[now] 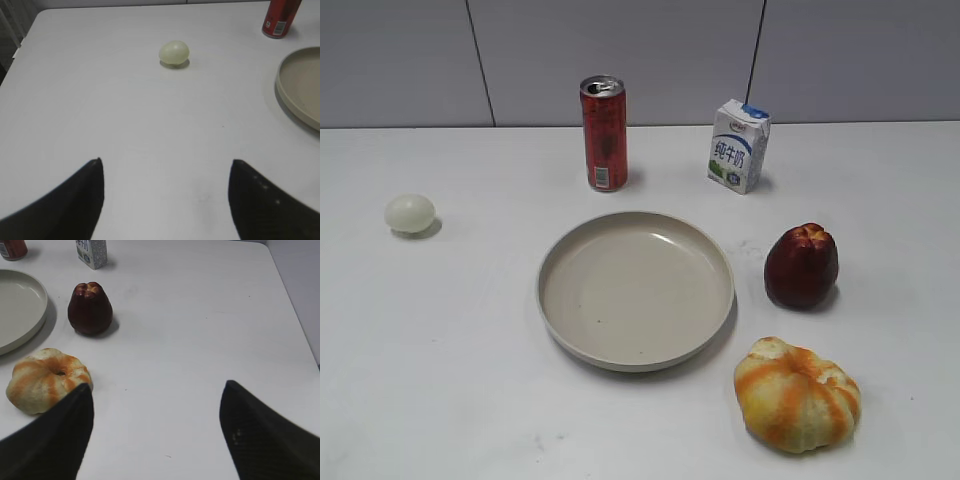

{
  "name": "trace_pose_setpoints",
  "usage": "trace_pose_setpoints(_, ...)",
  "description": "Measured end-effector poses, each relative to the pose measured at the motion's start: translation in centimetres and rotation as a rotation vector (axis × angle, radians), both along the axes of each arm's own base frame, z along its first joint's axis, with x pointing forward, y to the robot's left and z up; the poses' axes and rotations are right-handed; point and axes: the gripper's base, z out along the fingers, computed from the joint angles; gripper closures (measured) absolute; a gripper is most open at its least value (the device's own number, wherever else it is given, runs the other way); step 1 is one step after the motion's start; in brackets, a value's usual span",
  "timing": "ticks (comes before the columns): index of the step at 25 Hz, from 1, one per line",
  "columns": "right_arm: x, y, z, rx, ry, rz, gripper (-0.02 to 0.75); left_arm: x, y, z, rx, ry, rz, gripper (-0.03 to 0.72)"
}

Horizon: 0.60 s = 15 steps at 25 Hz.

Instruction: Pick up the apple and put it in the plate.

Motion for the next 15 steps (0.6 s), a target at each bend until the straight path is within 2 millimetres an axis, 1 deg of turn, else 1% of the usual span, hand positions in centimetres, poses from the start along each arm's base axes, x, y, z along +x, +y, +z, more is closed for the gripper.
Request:
trace_pose_setpoints(13,0.00,0.00,0.00,0.000,0.000,0.000,0.146,0.00,0.00,0.00,0.000,0.000,0.000,0.099)
trace_pose_setpoints(15,0.35,0.02,0.01,-0.001,0.022,0.000,0.146,0.00,0.00,0.00,0.000,0.000,0.000,0.099)
